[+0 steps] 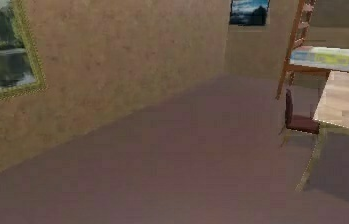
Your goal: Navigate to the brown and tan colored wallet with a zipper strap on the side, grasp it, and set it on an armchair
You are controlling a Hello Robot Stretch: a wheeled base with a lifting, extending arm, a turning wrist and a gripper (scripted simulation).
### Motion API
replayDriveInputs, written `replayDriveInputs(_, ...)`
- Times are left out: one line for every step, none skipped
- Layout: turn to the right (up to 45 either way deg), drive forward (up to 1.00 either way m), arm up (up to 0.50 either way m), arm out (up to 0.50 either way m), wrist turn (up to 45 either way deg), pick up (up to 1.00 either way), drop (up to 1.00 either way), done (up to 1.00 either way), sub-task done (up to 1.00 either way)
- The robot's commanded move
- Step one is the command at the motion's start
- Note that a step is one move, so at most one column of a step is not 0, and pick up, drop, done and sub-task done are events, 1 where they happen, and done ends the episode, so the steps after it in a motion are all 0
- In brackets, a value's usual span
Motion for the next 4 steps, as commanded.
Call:
replayDriveInputs(-45.0,0.0,0.0,0.0,0.0,0.0,0.0,0.0,0.0)
replayDriveInputs(-3.0,0.0,0.0,0.0,0.0,0.0,0.0,0.0,0.0)
replayDriveInputs(45.0,0.0,0.0,0.0,0.0,0.0,0.0,0.0,0.0)
replayDriveInputs(15.0,0.0,0.0,0.0,0.0,0.0,0.0,0.0,0.0)
